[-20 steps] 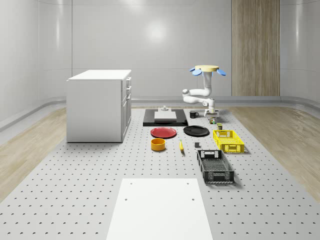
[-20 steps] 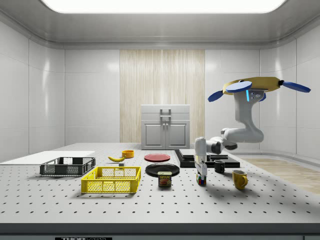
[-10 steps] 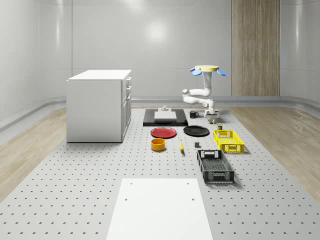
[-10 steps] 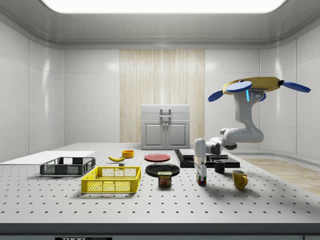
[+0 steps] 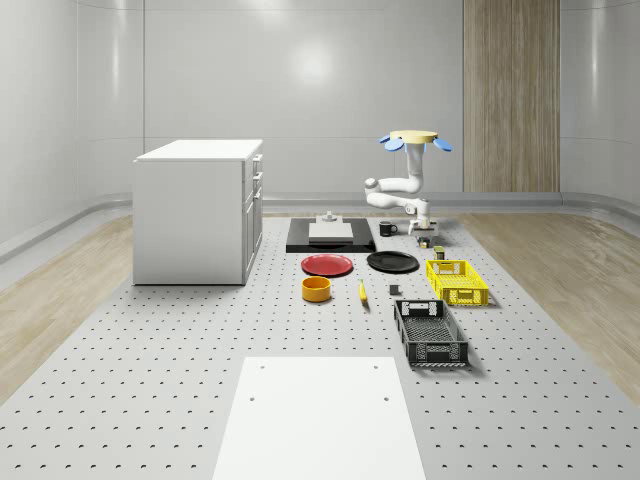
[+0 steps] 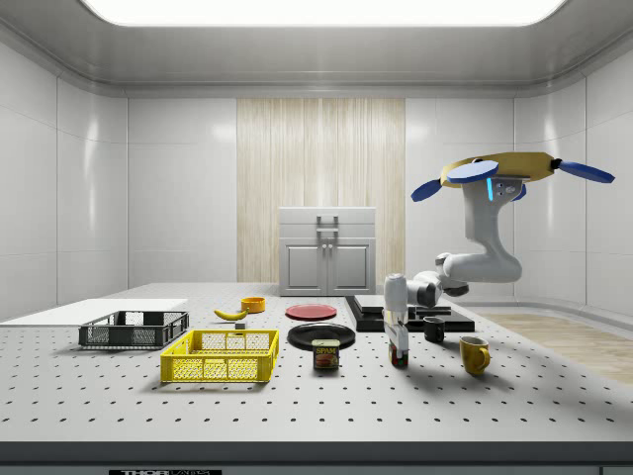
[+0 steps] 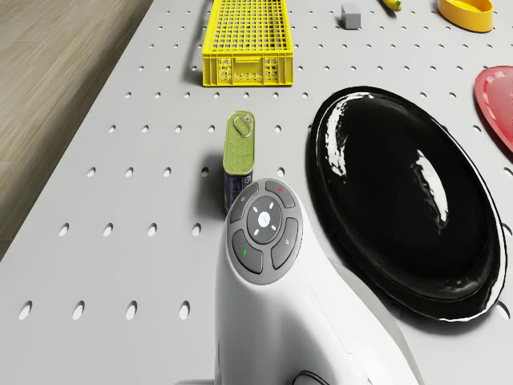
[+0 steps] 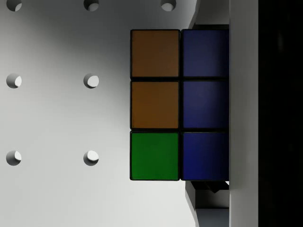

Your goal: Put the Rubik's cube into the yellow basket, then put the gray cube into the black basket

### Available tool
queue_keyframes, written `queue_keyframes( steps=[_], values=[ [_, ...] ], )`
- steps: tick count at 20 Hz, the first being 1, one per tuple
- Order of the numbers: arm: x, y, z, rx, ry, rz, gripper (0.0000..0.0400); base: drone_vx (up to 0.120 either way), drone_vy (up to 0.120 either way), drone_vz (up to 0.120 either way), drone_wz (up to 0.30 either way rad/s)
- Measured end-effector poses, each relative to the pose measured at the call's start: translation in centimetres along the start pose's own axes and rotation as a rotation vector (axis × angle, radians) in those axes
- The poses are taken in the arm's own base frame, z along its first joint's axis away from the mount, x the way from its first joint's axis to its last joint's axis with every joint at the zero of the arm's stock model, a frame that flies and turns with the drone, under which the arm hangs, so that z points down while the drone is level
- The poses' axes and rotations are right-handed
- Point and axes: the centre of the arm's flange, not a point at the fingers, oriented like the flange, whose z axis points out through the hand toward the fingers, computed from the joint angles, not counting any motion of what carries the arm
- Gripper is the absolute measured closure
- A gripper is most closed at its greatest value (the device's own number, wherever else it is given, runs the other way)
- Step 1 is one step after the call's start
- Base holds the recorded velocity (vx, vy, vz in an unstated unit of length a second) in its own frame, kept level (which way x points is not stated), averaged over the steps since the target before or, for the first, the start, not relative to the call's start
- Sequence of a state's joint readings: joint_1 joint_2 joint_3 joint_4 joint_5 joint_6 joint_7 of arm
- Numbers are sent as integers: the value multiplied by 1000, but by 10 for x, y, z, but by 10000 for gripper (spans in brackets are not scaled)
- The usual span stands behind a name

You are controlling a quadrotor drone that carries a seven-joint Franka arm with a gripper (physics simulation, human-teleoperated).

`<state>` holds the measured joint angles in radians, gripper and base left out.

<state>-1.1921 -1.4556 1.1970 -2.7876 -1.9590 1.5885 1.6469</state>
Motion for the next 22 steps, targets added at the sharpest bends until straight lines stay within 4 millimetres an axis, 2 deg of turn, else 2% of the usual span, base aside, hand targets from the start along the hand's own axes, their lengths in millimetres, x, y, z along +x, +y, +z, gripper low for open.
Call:
queue_keyframes(
  steps=[5,11,19,22],
  values=[
    [0,0,-12,0,-1,1,73,0,0,8,0],
    [0,0,-31,1,-1,2,76,0,0,120,0],
    [0,0,-38,1,-2,2,77,0,0,120,0],
    [0,0,-39,2,-3,2,77,0,53,13,0]
  ],
)
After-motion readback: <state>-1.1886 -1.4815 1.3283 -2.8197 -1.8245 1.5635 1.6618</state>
